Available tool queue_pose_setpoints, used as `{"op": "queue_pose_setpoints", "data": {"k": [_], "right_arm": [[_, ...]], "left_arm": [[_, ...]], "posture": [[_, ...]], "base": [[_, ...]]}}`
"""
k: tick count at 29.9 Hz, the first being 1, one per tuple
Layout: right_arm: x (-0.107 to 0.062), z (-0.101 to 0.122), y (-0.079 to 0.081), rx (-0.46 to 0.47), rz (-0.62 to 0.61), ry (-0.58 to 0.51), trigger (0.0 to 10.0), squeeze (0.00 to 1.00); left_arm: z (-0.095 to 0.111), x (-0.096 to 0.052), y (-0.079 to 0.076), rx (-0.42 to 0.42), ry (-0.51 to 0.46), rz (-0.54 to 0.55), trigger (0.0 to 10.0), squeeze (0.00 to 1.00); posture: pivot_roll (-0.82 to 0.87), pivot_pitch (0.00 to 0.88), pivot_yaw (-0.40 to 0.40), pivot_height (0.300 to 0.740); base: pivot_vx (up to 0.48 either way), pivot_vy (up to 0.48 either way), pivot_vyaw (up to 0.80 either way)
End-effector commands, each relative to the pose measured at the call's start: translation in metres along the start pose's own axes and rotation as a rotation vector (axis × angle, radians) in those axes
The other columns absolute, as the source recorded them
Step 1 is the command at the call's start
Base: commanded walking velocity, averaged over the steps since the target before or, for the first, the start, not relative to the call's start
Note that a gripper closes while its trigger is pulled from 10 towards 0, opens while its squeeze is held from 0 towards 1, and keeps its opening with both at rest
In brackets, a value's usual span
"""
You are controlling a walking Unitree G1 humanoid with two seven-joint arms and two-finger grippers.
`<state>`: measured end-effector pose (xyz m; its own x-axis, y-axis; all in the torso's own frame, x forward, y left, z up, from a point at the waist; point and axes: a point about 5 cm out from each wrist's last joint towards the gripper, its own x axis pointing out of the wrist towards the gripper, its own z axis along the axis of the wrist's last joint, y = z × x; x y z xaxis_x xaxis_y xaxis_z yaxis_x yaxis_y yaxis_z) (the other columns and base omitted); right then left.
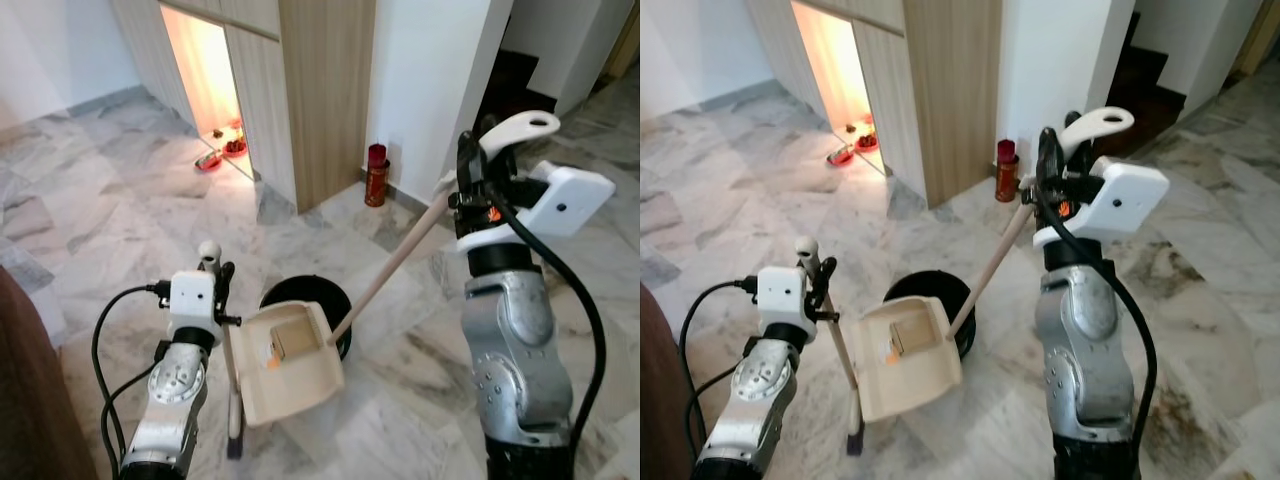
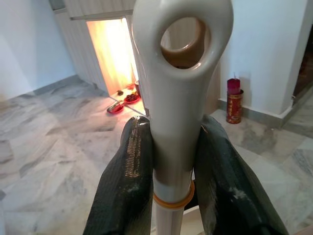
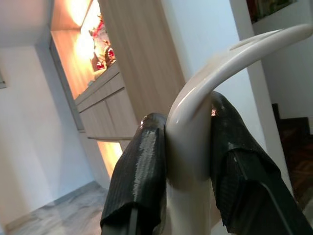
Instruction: Sweep floor
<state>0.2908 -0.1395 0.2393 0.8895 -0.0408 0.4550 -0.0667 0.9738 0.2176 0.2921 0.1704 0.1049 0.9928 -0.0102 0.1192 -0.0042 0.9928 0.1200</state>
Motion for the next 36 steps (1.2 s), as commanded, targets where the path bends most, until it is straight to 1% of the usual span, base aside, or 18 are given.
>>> {"op": "queue_pose_setpoints", "data": {"k": [1,3,5,7,9,16,19,21,34,36], "right_arm": [[0.0088,0.0127,0.0038,-0.027,0.008,-0.093,10.0,0.00],[0.0106,0.0123,0.0037,-0.049,0.014,-0.107,10.0,0.00],[0.0124,0.0112,0.0025,-0.051,0.008,-0.114,10.0,0.00],[0.0134,0.0107,0.0020,-0.051,0.004,-0.120,10.0,0.00],[0.0140,0.0097,0.0022,-0.070,0.012,-0.119,10.0,0.00],[0.0151,0.0086,0.0030,-0.069,0.017,-0.125,10.0,0.00],[0.0164,0.0079,0.0042,-0.070,0.019,-0.130,10.0,0.00],[0.0167,0.0080,0.0040,-0.070,0.019,-0.131,10.0,0.00],[0.0182,0.0068,0.0038,-0.070,0.024,-0.129,10.0,0.00],[0.0182,0.0064,0.0044,-0.084,0.033,-0.126,10.0,0.00]], "left_arm": [[0.0072,-0.0016,0.0060,0.029,-0.050,0.018,10.0,0.00],[0.0069,-0.0031,0.0070,0.038,-0.053,0.019,10.0,0.00],[0.0070,-0.0044,0.0102,0.025,-0.057,0.042,10.0,0.00],[0.0070,-0.0047,0.0109,0.028,-0.056,0.044,10.0,0.00],[0.0071,-0.0047,0.0120,0.027,-0.053,0.049,10.0,0.00],[0.0064,-0.0048,0.0133,0.029,-0.046,0.057,10.0,0.00],[0.0051,-0.0050,0.0120,0.052,-0.040,0.043,10.0,0.00],[0.0050,-0.0054,0.0126,0.038,-0.038,0.060,10.0,0.00],[0.0044,-0.0070,0.0150,0.040,-0.032,0.071,10.0,0.00],[0.0045,-0.0069,0.0153,0.040,-0.032,0.072,10.0,0.00]], "posture": [[-0.03,0.000,0.024,0.740],[-0.02,0.000,0.021,0.740],[-0.02,0.000,0.017,0.740],[-0.01,0.000,0.015,0.740],[-0.01,0.000,0.012,0.740],[-0.01,0.000,0.004,0.740],[-0.01,0.000,0.003,0.740],[0.00,0.000,-0.002,0.740],[0.00,0.000,-0.002,0.740],[0.00,0.000,-0.001,0.740]], "base": [[0.000,0.000,0.00],[0.000,0.000,0.00],[0.000,0.000,0.00],[0.000,0.000,0.00],[0.000,0.000,0.00],[0.000,0.000,0.00],[0.000,0.000,0.00],[0.259,0.000,0.00],[0.348,0.000,0.00],[0.362,0.000,0.00]]}}
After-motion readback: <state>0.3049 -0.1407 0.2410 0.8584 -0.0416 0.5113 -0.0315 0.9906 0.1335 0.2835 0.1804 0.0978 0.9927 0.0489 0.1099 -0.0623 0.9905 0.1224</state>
